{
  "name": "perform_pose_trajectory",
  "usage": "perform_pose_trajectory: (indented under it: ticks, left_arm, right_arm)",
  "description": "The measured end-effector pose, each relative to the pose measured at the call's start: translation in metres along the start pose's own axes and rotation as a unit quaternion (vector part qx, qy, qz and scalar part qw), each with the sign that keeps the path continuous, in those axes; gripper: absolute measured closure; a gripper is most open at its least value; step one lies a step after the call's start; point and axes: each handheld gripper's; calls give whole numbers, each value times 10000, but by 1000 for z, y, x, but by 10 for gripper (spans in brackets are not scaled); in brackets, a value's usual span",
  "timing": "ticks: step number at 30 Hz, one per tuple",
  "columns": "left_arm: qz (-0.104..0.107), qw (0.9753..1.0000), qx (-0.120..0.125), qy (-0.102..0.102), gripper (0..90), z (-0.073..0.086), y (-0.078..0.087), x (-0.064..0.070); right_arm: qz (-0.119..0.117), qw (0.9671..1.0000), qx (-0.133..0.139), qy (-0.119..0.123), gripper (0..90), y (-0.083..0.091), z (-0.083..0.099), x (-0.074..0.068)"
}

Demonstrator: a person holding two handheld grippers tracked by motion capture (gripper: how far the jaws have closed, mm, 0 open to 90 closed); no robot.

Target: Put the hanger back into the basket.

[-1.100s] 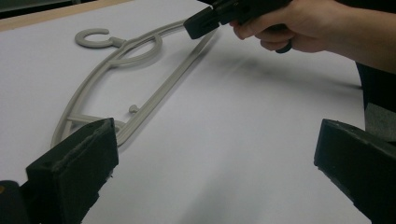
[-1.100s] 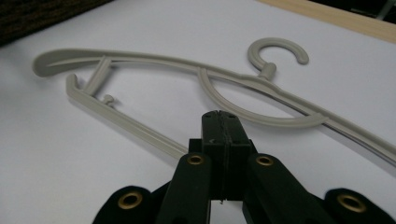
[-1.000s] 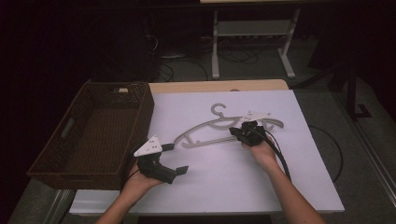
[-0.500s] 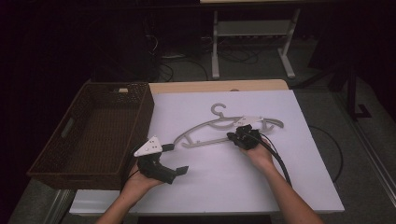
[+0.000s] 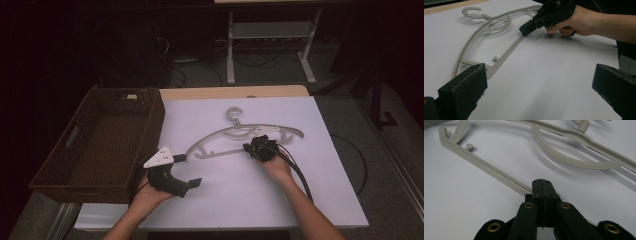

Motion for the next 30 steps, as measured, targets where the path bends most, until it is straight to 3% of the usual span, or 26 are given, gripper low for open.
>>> perform_pose_trajectory:
  ticks: [11,19,30]
  left_arm:
    - [-153,9999,-20,17,0,-10,-4,-5]
    - [-247,9996,-65,86,0,-27,-22,-16]
    - [-342,9993,-130,-60,0,-53,-50,-35]
  right_arm:
    - [7,10000,-69,-64,898,0,0,-1]
    - [-27,9998,-119,-147,898,0,0,-2]
    - [-11,9998,-148,-137,898,0,-1,-2]
Point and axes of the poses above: each handheld gripper's, and its own axes: y roughly backward along the jaws, z roughly out of its underside, x roughly to its right, and after that the axes turned 8 degrees about y, right-handed
